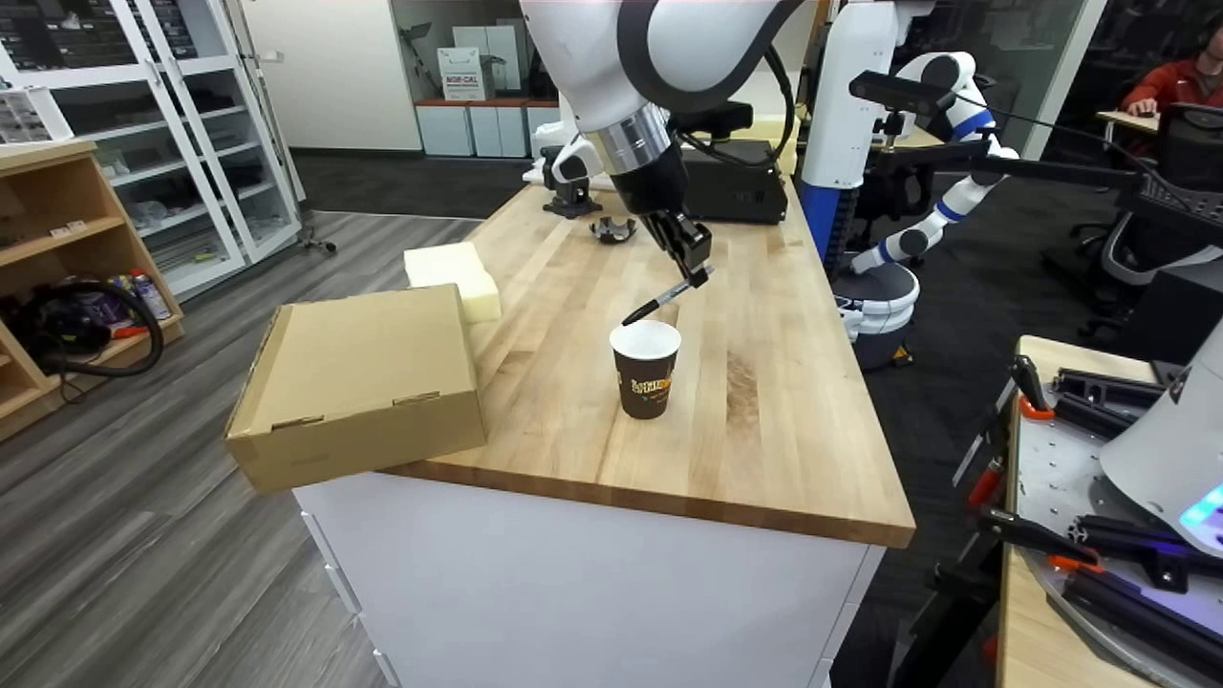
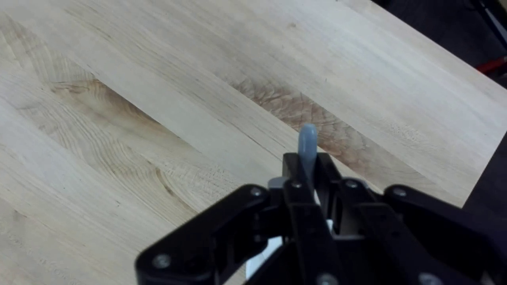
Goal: Put the marker in the cup
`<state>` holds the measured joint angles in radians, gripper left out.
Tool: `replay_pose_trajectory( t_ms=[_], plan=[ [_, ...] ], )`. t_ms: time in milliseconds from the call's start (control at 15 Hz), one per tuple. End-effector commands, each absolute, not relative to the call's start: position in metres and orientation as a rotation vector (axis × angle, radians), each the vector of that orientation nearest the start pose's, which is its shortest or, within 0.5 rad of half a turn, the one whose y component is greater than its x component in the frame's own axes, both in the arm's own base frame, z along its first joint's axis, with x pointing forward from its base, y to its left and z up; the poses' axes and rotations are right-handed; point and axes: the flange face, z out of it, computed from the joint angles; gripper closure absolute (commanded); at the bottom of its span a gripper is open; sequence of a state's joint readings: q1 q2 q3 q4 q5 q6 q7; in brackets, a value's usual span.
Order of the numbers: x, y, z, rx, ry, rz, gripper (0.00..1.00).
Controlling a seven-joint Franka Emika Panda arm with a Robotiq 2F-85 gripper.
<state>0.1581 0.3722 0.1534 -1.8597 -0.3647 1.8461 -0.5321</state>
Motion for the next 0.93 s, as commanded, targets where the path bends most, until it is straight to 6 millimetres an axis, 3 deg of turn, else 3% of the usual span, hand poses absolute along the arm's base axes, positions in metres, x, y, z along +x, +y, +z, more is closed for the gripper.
replay_pose_trajectory(
  t_ms=[0, 867],
  plan=[
    [0.565, 0.152, 0.306, -2.908, -1.600, 0.750, 0.97],
    [0.577, 0.167, 0.307, -2.865, -1.681, 0.900, 0.97]
  ],
)
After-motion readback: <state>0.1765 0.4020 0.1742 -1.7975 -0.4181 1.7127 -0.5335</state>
